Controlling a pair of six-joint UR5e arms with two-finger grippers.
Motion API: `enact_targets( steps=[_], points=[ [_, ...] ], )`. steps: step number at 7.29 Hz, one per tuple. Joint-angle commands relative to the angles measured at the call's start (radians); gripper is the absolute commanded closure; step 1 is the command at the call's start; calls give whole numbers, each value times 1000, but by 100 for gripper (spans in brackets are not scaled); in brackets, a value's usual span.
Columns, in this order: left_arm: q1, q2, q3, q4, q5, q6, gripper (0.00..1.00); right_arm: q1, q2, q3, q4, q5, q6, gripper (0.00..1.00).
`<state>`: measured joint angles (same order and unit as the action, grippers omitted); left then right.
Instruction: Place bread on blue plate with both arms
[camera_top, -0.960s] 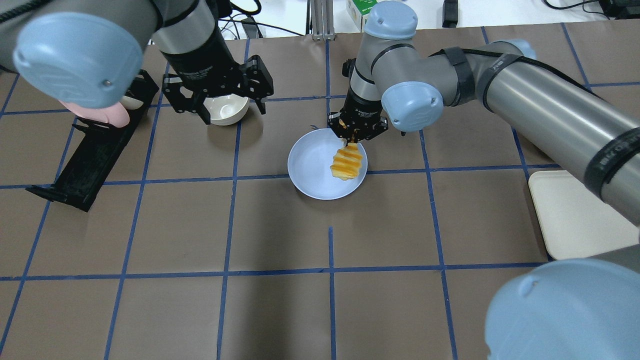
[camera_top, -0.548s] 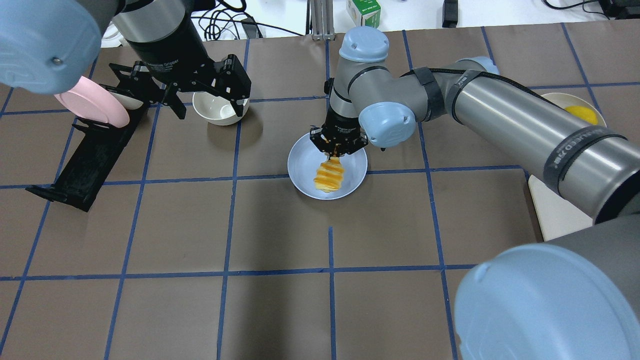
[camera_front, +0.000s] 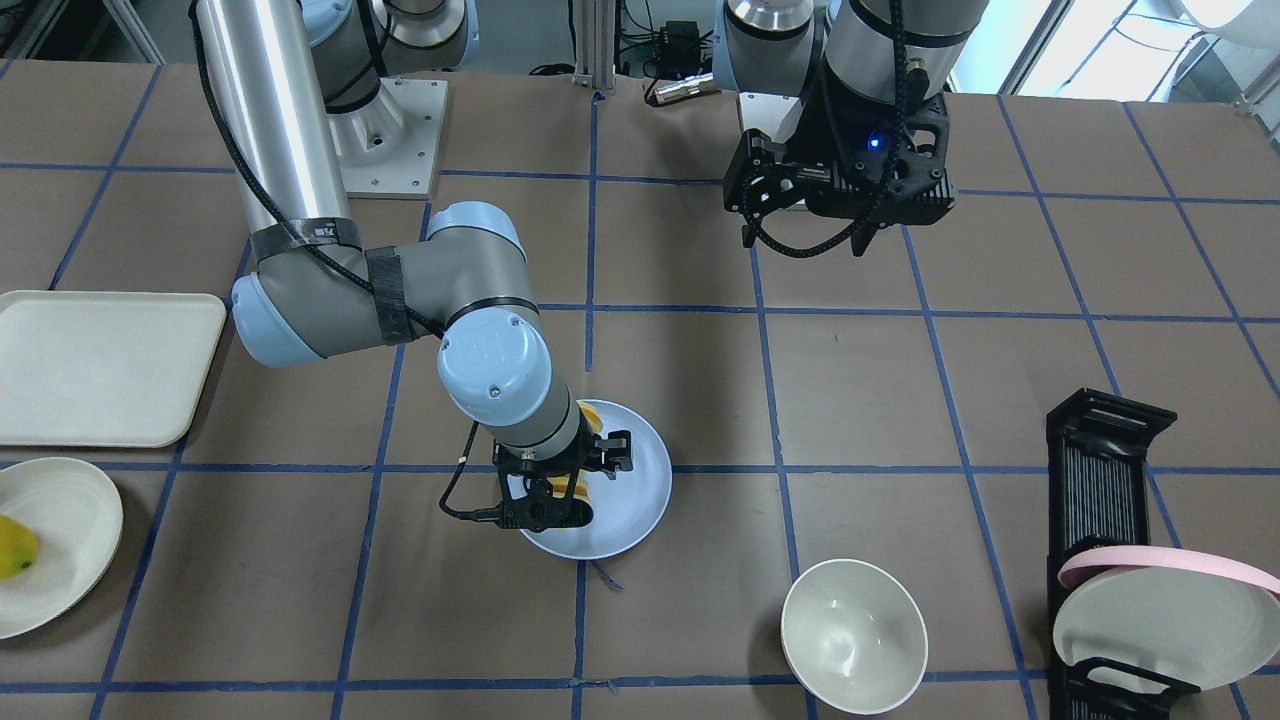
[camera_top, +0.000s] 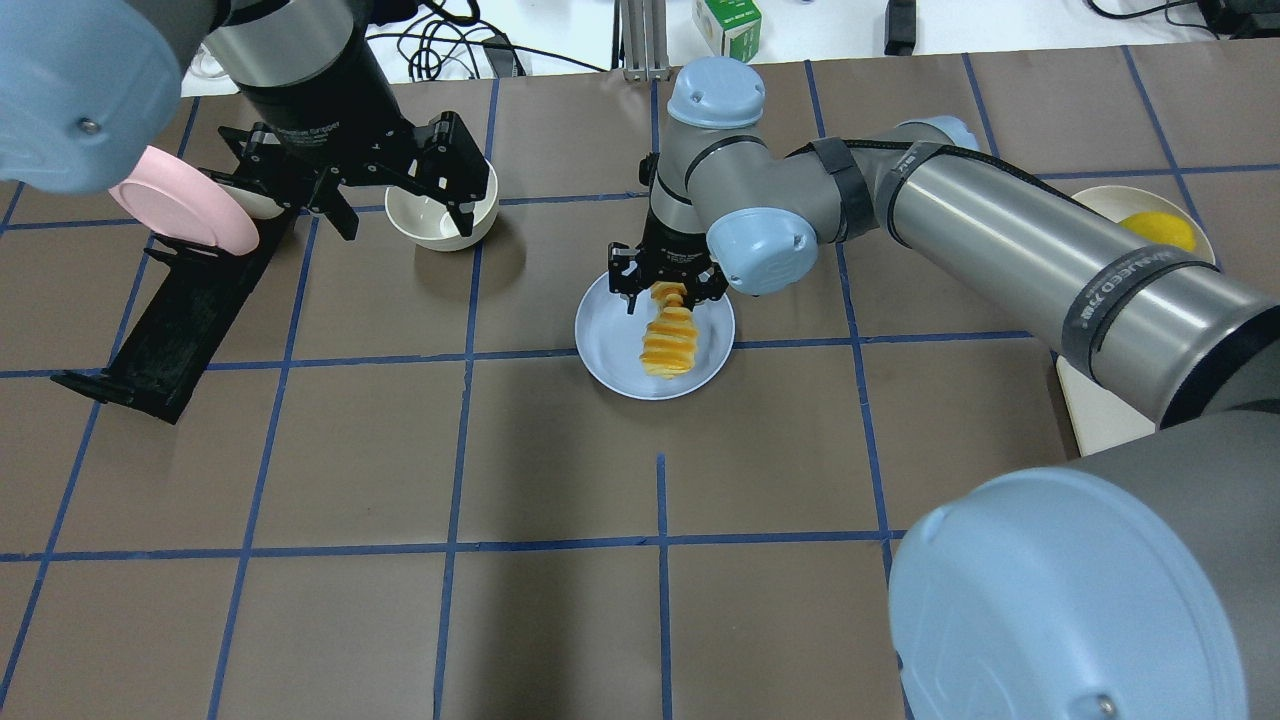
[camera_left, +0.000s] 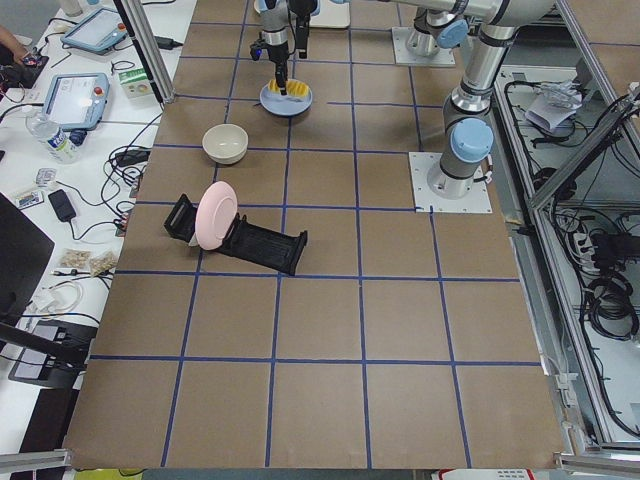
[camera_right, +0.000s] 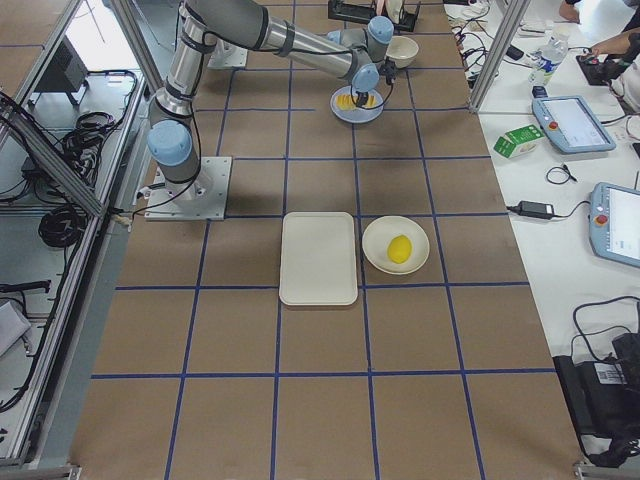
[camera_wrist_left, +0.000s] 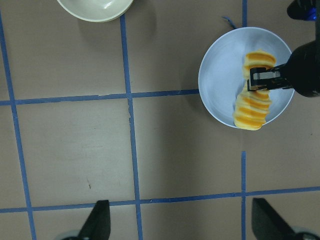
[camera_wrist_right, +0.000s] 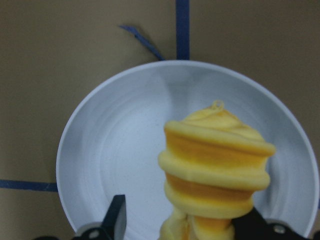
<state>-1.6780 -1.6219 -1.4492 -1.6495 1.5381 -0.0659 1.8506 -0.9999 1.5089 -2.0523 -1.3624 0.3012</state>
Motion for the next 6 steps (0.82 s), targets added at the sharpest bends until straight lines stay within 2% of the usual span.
enact_targets(
  steps=[1,4,5,6],
  points=[
    [0,2,0,7,-3,0,0,-11,-2,-30,69,-4,-4,0],
    [3,2,1,14,-4,-12,0,-22,-20,-70,90,-4,-11,0],
    [4,4,0,17,-4,-11,0,-46,-51,-141,218,-30,-55,0],
    [6,1,1,22,-6,-14,0,-109,-87,-210,367,-119,-159,0]
  ],
)
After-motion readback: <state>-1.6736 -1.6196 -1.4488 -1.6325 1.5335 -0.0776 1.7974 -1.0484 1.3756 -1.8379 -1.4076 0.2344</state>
